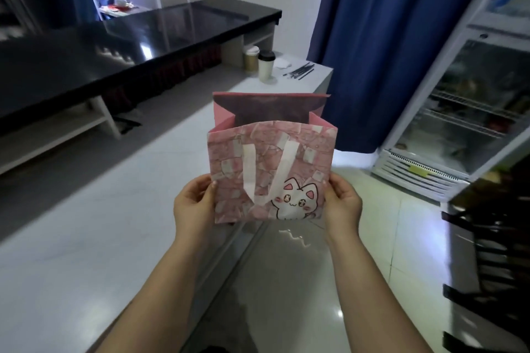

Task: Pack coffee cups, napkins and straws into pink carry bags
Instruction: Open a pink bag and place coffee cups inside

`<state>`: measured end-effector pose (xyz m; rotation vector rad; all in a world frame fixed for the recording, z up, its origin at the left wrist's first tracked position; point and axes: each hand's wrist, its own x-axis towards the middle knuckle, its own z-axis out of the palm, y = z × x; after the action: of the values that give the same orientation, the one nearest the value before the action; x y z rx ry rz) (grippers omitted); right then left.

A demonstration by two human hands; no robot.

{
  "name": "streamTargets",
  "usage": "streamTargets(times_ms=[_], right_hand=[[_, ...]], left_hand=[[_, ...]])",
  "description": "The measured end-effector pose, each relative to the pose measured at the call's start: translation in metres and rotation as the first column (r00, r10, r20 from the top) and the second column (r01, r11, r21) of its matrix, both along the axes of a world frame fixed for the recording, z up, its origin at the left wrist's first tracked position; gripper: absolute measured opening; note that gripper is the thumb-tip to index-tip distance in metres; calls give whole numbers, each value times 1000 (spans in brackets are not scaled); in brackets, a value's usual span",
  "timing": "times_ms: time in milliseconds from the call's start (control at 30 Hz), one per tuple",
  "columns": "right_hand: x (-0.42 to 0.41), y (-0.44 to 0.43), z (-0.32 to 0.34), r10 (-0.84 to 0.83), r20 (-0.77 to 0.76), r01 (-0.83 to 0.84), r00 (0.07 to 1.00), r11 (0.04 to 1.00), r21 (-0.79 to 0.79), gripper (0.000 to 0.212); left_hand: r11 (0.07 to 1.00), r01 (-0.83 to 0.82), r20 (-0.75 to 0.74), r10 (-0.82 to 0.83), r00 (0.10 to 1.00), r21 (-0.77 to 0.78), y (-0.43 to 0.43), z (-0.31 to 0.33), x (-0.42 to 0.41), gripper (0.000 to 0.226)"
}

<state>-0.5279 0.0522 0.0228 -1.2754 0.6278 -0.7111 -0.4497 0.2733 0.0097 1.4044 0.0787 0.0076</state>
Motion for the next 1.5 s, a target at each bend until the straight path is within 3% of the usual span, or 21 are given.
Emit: streamTargets(times_ms=[300, 500, 700, 867, 1033, 1300, 1500], right_hand=[[178, -77, -16, 102, -3, -102, 995, 994, -45, 17], [322, -124, -4, 209, -13, -209, 978, 978, -8, 18], [429, -163, -1, 335, 11, -335, 942, 942, 9, 23], [502, -194, -19, 493, 33, -494, 869, 867, 67, 21], [560, -229, -38, 689, 7, -687, 724, 721, 95, 17], [599, -282, -68, 858, -99, -851, 504, 513, 116, 17], [606, -299, -49, 877, 22, -876, 480, 478, 62, 24]], left_hand=[[988, -154, 83, 154, 985, -9, -82, -12, 143, 27], [960, -281, 30, 281, 959, -16, -126, -24, 270, 22], [939, -343, 54, 341, 939, 35, -151, -10, 359, 34], [877, -476, 58, 474, 879, 59, -178, -25, 383, 30], [756, -654, 72, 651, 756, 24, -220, -34, 384, 35], [634, -747, 0, 762, 647, 198, -291, -48, 363, 25], [570, -737, 124, 754, 645, 362, -303, -25, 349, 26]])
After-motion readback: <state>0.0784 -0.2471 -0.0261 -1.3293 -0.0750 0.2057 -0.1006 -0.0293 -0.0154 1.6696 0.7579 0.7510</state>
